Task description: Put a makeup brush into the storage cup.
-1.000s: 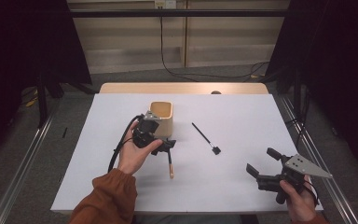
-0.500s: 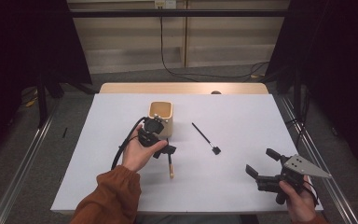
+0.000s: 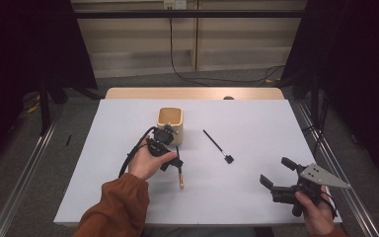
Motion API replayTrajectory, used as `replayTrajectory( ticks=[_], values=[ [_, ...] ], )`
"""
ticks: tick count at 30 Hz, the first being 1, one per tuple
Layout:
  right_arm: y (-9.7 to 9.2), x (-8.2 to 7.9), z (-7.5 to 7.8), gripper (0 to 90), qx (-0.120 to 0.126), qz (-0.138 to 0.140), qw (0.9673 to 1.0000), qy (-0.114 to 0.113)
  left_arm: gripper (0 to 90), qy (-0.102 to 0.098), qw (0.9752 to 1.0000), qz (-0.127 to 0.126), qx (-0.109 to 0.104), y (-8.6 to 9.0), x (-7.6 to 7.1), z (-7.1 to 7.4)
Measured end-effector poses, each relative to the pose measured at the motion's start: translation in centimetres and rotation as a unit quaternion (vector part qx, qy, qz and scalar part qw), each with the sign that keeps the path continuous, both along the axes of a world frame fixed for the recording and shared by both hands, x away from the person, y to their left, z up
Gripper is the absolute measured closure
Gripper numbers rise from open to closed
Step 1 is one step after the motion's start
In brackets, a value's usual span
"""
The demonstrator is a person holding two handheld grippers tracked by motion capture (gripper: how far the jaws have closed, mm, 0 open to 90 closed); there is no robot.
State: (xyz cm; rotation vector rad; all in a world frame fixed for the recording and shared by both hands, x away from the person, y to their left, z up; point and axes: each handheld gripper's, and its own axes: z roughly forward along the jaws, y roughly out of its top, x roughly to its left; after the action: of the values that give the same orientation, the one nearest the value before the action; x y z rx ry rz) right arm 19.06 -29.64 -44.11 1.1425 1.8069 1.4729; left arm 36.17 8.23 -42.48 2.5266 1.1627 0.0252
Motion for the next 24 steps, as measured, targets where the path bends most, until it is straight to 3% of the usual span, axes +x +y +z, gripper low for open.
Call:
replayTrajectory(
  ticks=[3,4,5,12,14,17,24],
  values=[
    [0.0,0.0,0.0,0.0,-0.002,0.002,1.0000,0.000,6.6,0.018,0.9997,-0.003,0.018,-0.2,0.1,-0.5],
    [0.0,0.0,0.0,0.0,-0.002,0.002,1.0000,0.001,6.6,0.017,0.9997,0.003,0.018,-0.3,0.2,-0.6],
    [0.0,0.0,0.0,0.1,-0.001,0.003,1.0000,0.000,6.8,0.004,0.9995,0.004,0.032,-0.5,0.1,-0.6],
    [0.1,0.0,0.0,0.0,-0.001,0.003,1.0000,0.001,6.3,0.003,0.9993,-0.006,0.036,-0.8,-0.1,-0.5],
    [0.1,-0.1,0.0,0.0,0.000,0.003,1.0000,0.002,5.0,0.019,0.9993,-0.009,0.032,-0.9,0.0,-0.7],
    [0.1,0.0,0.0,0.0,0.000,0.003,1.0000,0.003,9.7,0.037,0.9989,-0.004,0.029,-1.2,0.0,-0.9],
    [0.2,-0.1,0.0,0.0,-0.002,0.006,1.0000,0.002,24.6,0.043,0.9983,-0.007,0.037,-2.2,-0.2,-0.9]
  ],
)
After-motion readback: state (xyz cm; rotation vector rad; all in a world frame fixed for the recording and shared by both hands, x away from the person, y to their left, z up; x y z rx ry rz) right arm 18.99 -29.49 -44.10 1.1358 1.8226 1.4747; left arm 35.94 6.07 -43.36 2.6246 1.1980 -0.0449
